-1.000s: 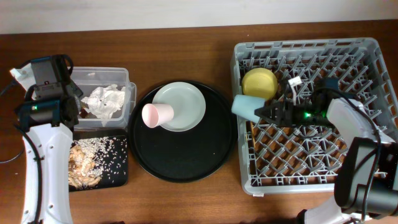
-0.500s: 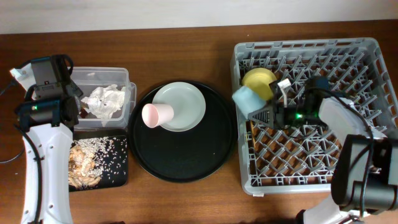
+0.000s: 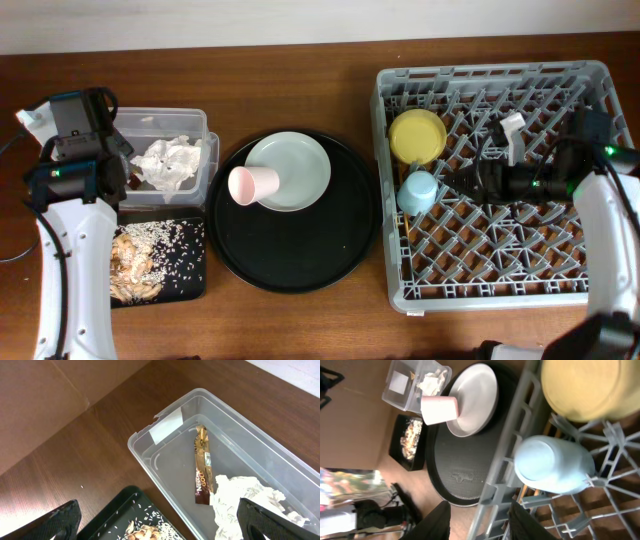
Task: Sort waste into correct bins and load items into the dishwasher rack
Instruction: 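Grasp the pink cup with the right gripper and place it in the rack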
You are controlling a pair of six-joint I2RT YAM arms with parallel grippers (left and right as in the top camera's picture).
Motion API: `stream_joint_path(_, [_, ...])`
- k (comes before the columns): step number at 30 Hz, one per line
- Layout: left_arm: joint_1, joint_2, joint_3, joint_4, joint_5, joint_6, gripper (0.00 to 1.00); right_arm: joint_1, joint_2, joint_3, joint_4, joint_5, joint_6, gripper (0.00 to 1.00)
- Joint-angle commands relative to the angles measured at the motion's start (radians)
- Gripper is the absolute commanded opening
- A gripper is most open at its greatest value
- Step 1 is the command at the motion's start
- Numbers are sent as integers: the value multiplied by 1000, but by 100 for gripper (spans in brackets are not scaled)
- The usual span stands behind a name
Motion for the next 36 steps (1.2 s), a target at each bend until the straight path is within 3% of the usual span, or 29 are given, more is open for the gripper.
stream_joint_path(1, [2,-6,8,1,-13,9,99,174,-173,63,58,249,192,39])
stream_joint_path(6, [2,-6,8,1,-14,9,99,748,-205,62,293,624,385,40])
stream_joint_path(9, [2,-6,8,0,-14,9,99,1104,-79,62,509,890,385,49])
stream_joint_path(11, [2,-6,8,0,-14,9,99,1213,55,71,621,1029,449,49])
stream_joint_path(15, [2,-6,8,1,-14,9,99,1283,293,303,619,1011,398,49])
stream_joint_path(18, [2,-6,8,0,-14,9,99,1302,391,316,751,998,396,49])
stream_joint_path(21, [2,-6,8,1,-14,9,99,1303,471,316,832,863,372,50])
stream_joint_path(22, [2,-6,8,1,-14,9,99,1313,494,316,848,864,308,49])
stream_joint_path(28, [2,-6,8,1,-14,9,99,1266,572,317,826,1095,300,50])
stream_joint_path(31, [2,-6,8,0,-14,9,99,1136,571,317,766,1055,362,50])
stream_joint_path(36, [2,-6,8,0,-14,9,99,1114,499,324,739,1057,361,56])
